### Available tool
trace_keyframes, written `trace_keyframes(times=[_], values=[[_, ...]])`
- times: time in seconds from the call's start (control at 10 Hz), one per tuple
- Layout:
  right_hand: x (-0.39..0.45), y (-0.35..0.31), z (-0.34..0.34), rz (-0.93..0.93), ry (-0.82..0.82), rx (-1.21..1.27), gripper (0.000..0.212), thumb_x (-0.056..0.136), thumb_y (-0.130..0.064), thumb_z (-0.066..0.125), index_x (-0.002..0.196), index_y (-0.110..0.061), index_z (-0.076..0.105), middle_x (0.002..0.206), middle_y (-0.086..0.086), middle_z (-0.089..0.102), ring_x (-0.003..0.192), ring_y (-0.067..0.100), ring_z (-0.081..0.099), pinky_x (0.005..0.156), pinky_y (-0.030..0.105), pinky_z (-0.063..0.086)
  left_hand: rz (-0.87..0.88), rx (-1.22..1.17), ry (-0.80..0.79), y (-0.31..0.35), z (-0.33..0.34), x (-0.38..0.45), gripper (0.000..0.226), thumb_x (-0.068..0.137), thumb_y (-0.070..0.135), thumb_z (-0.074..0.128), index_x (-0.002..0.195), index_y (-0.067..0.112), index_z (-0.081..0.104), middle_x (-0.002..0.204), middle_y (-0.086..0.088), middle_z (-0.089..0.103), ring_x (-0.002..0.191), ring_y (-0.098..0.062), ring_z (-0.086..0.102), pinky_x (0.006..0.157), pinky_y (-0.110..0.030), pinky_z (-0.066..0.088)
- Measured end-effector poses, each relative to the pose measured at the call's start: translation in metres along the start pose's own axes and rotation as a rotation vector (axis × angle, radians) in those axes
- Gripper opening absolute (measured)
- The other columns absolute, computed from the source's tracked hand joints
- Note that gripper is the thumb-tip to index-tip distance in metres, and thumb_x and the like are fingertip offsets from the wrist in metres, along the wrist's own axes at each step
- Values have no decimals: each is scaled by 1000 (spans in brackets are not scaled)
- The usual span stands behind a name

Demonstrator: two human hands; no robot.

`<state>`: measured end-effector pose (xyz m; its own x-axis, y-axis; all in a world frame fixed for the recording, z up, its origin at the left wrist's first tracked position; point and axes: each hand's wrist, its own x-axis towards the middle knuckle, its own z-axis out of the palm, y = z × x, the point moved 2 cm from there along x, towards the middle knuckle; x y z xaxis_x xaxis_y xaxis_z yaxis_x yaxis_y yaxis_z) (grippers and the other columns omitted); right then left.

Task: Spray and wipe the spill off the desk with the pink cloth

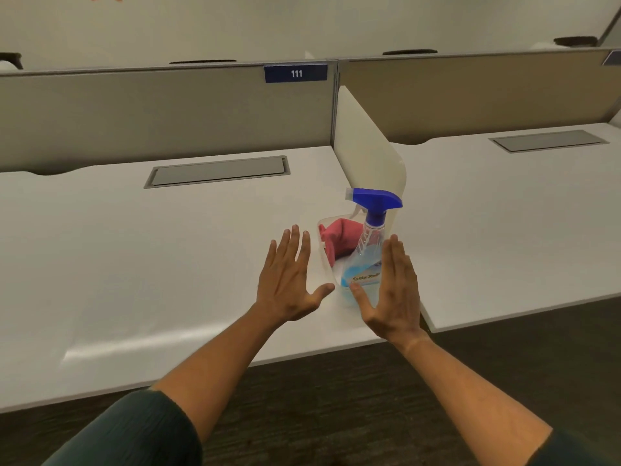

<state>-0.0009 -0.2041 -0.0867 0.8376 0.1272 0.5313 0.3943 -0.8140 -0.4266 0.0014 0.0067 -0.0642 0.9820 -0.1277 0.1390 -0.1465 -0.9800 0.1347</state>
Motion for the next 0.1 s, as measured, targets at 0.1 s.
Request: trace_keyframes(times=[0.1], values=[[-4,-29,5,-87,-6,17,94,86,-50,60,154,-1,17,164,14,14,152,26,12,122,48,19,-8,-20,29,-14,-9,-13,102,70,86,-1,146,22,-25,156,-4,-30,146,-25,-24,120,-49,-7]])
